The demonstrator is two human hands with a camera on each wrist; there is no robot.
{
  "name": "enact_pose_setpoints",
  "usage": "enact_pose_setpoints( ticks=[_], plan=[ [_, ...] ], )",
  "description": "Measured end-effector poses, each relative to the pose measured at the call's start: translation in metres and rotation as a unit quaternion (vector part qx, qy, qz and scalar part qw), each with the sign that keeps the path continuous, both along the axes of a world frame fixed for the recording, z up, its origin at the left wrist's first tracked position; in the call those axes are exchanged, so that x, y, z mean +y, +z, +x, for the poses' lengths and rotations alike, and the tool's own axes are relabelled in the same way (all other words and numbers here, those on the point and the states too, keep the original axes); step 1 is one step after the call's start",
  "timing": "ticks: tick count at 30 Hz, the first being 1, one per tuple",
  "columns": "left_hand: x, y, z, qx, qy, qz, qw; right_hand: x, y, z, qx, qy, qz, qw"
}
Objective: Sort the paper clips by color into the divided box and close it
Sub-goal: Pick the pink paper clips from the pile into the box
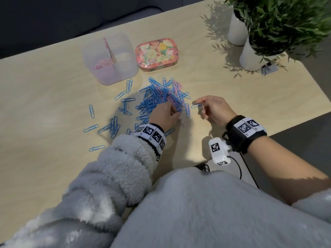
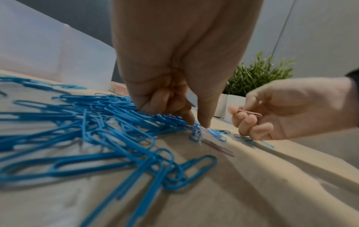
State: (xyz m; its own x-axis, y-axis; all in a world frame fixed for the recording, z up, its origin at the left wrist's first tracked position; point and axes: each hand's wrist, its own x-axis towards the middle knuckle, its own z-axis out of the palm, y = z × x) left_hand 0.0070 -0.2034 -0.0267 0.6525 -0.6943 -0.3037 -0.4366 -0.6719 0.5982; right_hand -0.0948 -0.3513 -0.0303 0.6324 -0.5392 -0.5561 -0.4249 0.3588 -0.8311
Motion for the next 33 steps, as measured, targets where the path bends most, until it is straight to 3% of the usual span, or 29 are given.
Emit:
enact_pose_setpoints(
  ticks=[2,3,4,6,8,10,16,20,24,29,33],
  plan=[
    [-0.001,-0.002,-0.001,-0.018,-0.014,0.019,1.0,0.002,-0.001,0.01,0.028,-0.02,0.036,0.999],
    [-0.001,-0.003,-0.002,-0.025,-0.02,0.024,0.999,0.004,-0.003,0.014,0.056,-0.002,-0.002,0.998],
    [0.0,-0.004,-0.003,-0.03,-0.024,0.028,0.999,0.007,-0.005,0.017,0.085,0.035,-0.075,0.993],
    [0.001,-0.005,-0.003,-0.039,-0.023,0.033,0.998,0.013,-0.011,0.024,0.141,0.119,-0.251,0.95],
    [0.004,-0.004,-0.003,-0.038,-0.021,0.034,0.998,0.02,-0.014,0.031,0.171,0.165,-0.309,0.921],
    [0.007,-0.001,-0.003,-0.027,-0.017,0.021,0.999,0.021,-0.016,0.036,0.175,0.176,-0.321,0.914],
    [0.024,0.012,0.008,0.03,0.056,-0.043,0.997,-0.014,-0.004,0.024,0.137,0.092,-0.281,0.945],
    [0.033,0.009,0.021,0.08,0.074,-0.06,0.992,-0.032,0.008,0.009,0.222,0.099,-0.38,0.892],
    [0.038,0.015,0.036,0.089,0.106,-0.072,0.988,-0.01,0.004,0.011,0.197,0.19,-0.424,0.863],
    [0.052,0.052,0.102,-0.02,0.189,-0.048,0.981,0.006,0.008,0.006,0.184,0.191,-0.462,0.846],
    [0.053,0.08,0.169,-0.189,0.24,0.026,0.952,0.03,0.005,0.0,0.145,0.313,-0.422,0.838]
  ],
)
